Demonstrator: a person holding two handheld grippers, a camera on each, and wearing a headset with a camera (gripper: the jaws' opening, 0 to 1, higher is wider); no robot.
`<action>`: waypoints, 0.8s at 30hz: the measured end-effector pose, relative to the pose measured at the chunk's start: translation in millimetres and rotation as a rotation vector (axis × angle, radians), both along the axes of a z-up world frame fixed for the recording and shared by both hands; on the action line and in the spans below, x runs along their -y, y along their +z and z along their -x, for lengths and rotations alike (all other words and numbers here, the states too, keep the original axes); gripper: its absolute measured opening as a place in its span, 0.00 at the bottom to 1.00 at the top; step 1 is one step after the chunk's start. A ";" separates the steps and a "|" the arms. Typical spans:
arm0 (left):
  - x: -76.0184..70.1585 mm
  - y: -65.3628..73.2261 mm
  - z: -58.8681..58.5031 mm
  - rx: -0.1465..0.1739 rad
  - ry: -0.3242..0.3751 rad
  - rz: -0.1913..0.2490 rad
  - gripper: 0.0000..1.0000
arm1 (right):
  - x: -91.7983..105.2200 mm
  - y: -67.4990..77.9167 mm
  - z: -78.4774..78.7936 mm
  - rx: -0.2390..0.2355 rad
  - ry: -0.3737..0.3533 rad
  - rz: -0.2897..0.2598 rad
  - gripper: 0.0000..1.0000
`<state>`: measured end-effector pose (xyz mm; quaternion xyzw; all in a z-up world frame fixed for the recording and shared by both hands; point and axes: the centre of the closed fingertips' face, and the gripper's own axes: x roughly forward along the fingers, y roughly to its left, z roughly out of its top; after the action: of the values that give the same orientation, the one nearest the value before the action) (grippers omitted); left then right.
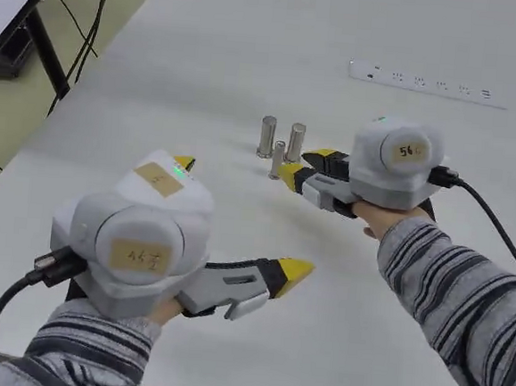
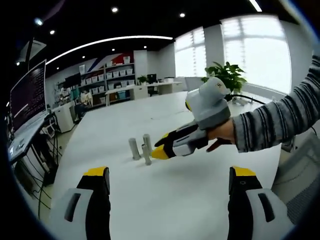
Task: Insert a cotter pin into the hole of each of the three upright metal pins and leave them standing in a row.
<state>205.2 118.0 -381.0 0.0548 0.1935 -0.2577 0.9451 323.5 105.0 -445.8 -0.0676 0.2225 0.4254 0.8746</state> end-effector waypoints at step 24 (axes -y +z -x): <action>-6.5 -16.4 -6.2 -0.039 0.001 -0.013 0.99 | -16.8 -20.9 -22.2 0.012 0.000 0.024 0.05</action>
<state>211.5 124.4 -397.4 0.0557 0.2136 -0.2570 0.9409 345.7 121.7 -466.7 -0.0809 0.2223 0.4225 0.8750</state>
